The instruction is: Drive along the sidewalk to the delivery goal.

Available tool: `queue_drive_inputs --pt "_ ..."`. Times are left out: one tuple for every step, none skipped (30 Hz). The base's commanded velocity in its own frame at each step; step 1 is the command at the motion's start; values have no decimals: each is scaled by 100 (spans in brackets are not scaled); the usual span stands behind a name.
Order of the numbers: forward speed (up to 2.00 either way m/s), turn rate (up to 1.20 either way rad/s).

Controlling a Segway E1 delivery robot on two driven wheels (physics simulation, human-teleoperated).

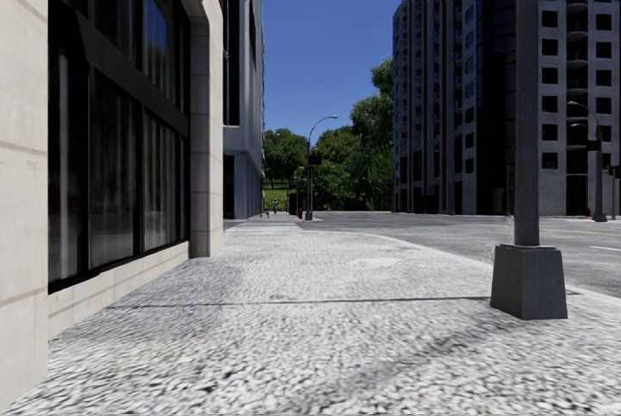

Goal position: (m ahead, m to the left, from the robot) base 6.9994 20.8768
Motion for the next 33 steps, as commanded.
queue_drive_inputs --pt "200 0" --pt "200 0" --pt "200 0" --pt "200 0" --pt "200 0" --pt "200 0" --pt "199 0" --pt "199 0" --pt "199 0" --pt "198 0" --pt "198 0" --pt "198 0" --pt "198 0" --pt "198 0" --pt "198 0" --pt "200 0" --pt "200 0" --pt "200 0" --pt "200 0" --pt "200 0" --pt "200 0" --pt "200 0" --pt "200 0" --pt "200 0" --pt "200 0" --pt "200 0" --pt "200 0" --pt "200 0" --pt "200 0" --pt "200 0" --pt "200 0" --pt "200 0" --pt "200 0"
